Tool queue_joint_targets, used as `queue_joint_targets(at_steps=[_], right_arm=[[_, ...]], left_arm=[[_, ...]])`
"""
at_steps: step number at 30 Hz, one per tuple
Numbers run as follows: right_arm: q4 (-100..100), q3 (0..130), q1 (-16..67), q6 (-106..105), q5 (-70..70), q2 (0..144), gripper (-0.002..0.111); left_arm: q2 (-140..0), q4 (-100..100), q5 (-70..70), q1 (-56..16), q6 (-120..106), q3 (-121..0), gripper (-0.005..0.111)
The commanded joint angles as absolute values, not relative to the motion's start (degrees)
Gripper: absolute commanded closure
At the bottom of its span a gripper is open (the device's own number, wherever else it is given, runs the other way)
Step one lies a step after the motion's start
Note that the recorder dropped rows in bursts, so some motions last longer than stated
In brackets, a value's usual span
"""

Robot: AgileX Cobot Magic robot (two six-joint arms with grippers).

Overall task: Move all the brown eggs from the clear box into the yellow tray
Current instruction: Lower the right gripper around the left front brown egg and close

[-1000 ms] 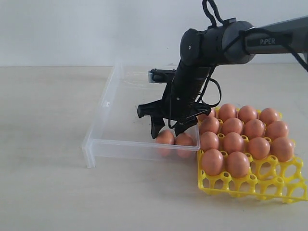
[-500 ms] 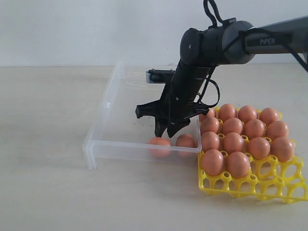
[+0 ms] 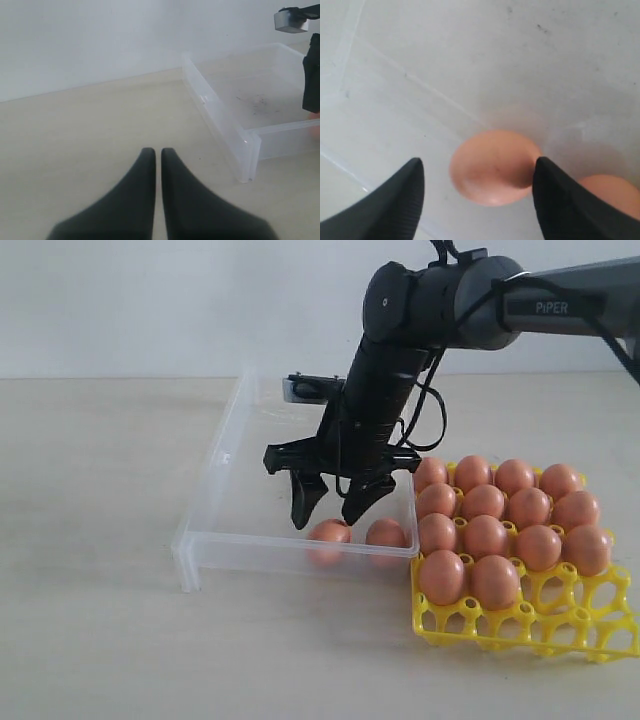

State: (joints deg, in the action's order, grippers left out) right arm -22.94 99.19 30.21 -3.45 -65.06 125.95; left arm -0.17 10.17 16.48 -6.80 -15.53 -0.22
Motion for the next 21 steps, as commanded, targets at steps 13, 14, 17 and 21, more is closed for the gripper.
queue_joint_targets(at_steps=[13, 14, 17, 21], right_arm=[[-21.8, 99.6, 30.3, 14.6, -67.2, 125.9, 0.052], [-21.8, 99.6, 30.3, 14.8, -67.1, 125.9, 0.052], [-22.4, 99.6, 30.3, 15.2, -67.1, 126.7, 0.052], [-22.6, 99.5, 30.6, 16.5, -68.2, 128.6, 0.052]], left_arm=[[0.0, 10.1, 16.3, -7.1, -15.5, 0.0, 0.103], [0.0, 10.1, 16.3, -7.1, -15.5, 0.0, 0.103], [0.0, 10.1, 16.3, -7.1, -15.5, 0.0, 0.103], [0.0, 10.1, 16.3, -7.1, -15.5, 0.0, 0.103]])
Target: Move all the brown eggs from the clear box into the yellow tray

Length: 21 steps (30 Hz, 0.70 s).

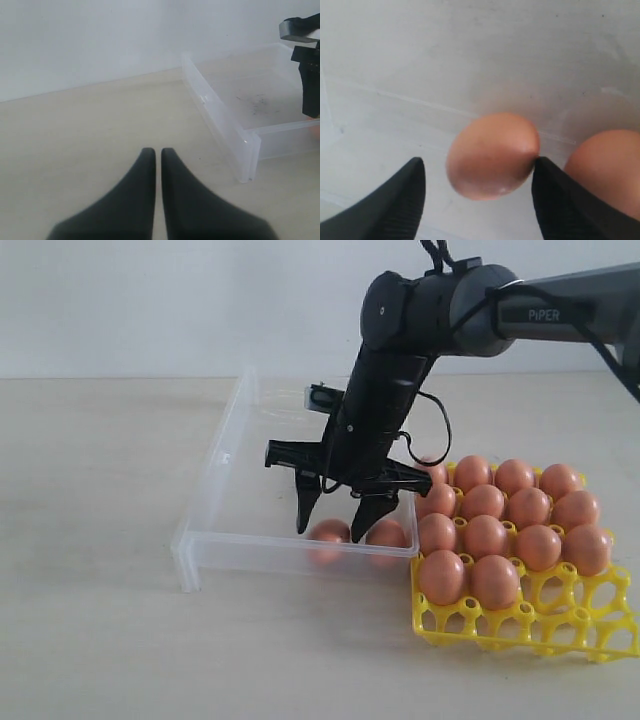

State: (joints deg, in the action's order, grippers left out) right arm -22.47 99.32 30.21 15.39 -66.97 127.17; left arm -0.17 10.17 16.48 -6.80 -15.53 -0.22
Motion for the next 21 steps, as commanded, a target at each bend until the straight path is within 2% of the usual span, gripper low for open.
queue_joint_targets(at_steps=[1, 9, 13, 14, 17, 21], right_arm=[[-22.9, 99.4, 30.6, 16.6, -68.5, 128.8, 0.052], [-21.6, 99.4, 30.8, 15.4, -58.8, 130.4, 0.059], [-18.3, 99.4, 30.8, 13.4, -59.5, 130.5, 0.060], [-17.6, 99.4, 30.8, 12.7, -60.0, 130.5, 0.068], [-17.3, 99.4, 30.8, 4.2, -61.8, 130.5, 0.108], [-16.8, 99.4, 30.8, -5.7, -63.7, 130.5, 0.108]], left_arm=[[0.0, 10.1, 16.3, -7.1, -15.5, 0.0, 0.103], [0.0, 10.1, 16.3, -7.1, -15.5, 0.0, 0.103], [0.0, 10.1, 16.3, -7.1, -15.5, 0.0, 0.103], [0.0, 10.1, 16.3, -7.1, -15.5, 0.0, 0.103], [0.0, 10.1, 16.3, -7.1, -15.5, 0.0, 0.103], [0.0, 10.1, 16.3, -7.1, -15.5, 0.0, 0.103]])
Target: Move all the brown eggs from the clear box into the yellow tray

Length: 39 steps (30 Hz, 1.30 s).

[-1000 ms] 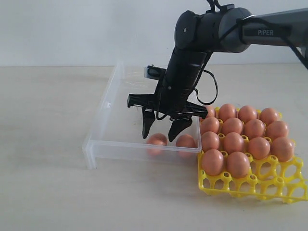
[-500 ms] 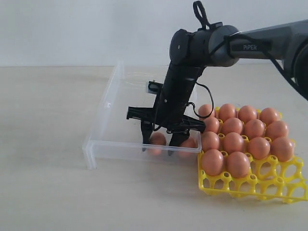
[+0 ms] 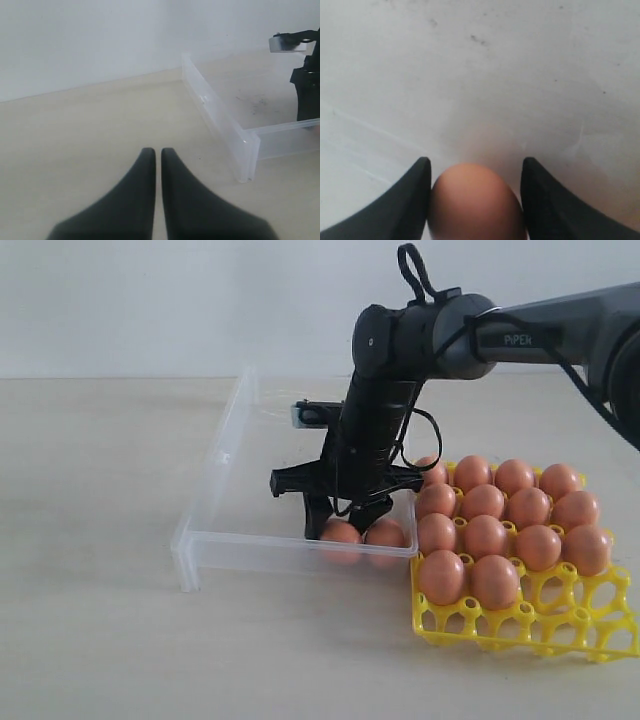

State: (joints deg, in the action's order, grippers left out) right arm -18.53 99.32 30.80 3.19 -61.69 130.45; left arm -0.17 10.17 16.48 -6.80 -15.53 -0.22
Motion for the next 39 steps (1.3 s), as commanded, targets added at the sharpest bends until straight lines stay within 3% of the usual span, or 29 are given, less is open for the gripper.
queue_joint_targets(at_steps=[1, 4, 8, 11, 13, 25, 28, 33, 34, 39], right_arm=[[-16.0, 99.4, 30.8, -7.2, -63.4, 130.5, 0.108], [-11.7, 99.4, 31.8, -10.0, -55.6, 130.5, 0.108], [-15.0, 91.8, 33.3, -8.9, -20.3, 129.6, 0.108], [-17.3, 77.6, 35.0, -8.9, 11.8, 126.6, 0.108], [-17.0, 71.9, 35.1, -7.4, 19.2, 125.2, 0.108], [-15.9, 71.3, 31.9, -12.1, -2.1, 121.8, 0.106], [-15.5, 73.6, 31.5, -14.1, -10.2, 120.4, 0.092], [-15.5, 79.9, 31.0, -16.0, -25.5, 119.1, 0.050], [-15.5, 81.5, 30.9, -16.0, -28.8, 119.1, 0.046], [-10.4, 88.3, 30.9, -16.0, -40.7, 119.1, 0.049]], left_arm=[[0.0, 10.1, 16.3, -7.1, -15.5, 0.0, 0.103], [0.0, 10.1, 16.3, -7.1, -15.5, 0.0, 0.103], [0.0, 10.1, 16.3, -7.1, -15.5, 0.0, 0.103], [0.0, 10.1, 16.3, -7.1, -15.5, 0.0, 0.103], [0.0, 10.1, 16.3, -7.1, -15.5, 0.0, 0.103], [0.0, 10.1, 16.3, -7.1, -15.5, 0.0, 0.103], [0.0, 10.1, 16.3, -7.1, -15.5, 0.0, 0.103], [0.0, 10.1, 16.3, -7.1, -15.5, 0.0, 0.103], [0.0, 10.1, 16.3, -7.1, -15.5, 0.0, 0.103], [0.0, 10.1, 16.3, -7.1, -15.5, 0.0, 0.103]])
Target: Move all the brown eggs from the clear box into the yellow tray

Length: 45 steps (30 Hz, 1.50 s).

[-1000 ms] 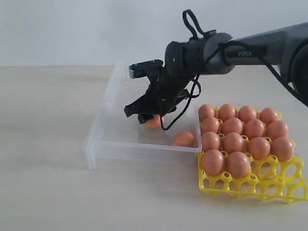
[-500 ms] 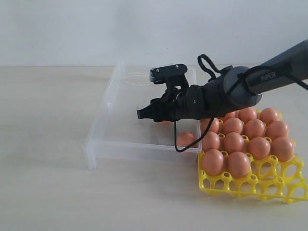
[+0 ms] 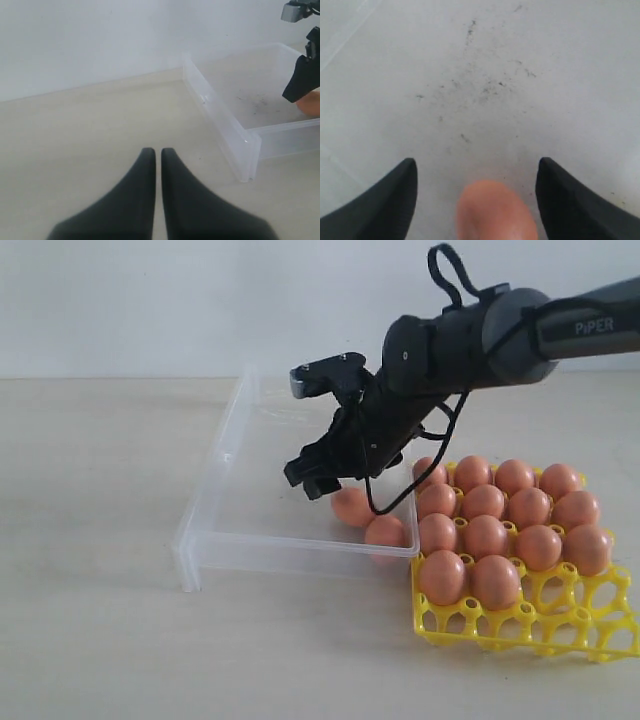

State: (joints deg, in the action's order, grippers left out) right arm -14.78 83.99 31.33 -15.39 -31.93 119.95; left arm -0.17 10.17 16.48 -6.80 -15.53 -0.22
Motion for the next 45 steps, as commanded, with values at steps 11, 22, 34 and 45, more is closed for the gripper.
queue_joint_targets(at_steps=[11, 22, 34, 45], right_arm=[[-3.1, 93.2, 30.9, -22.5, -53.0, 120.7, 0.049], [-5.6, 93.2, 30.9, -38.7, -52.0, 122.5, 0.049], [-5.3, 93.2, 30.9, -44.8, -52.3, 123.0, 0.050], [4.9, 93.2, 33.7, -46.0, -51.1, 126.8, 0.050]], left_arm=[[0.0, 10.1, 16.3, -7.1, -15.5, 0.0, 0.103], [0.0, 10.1, 16.3, -7.1, -15.5, 0.0, 0.103], [0.0, 10.1, 16.3, -7.1, -15.5, 0.0, 0.103], [0.0, 10.1, 16.3, -7.1, -15.5, 0.0, 0.103]])
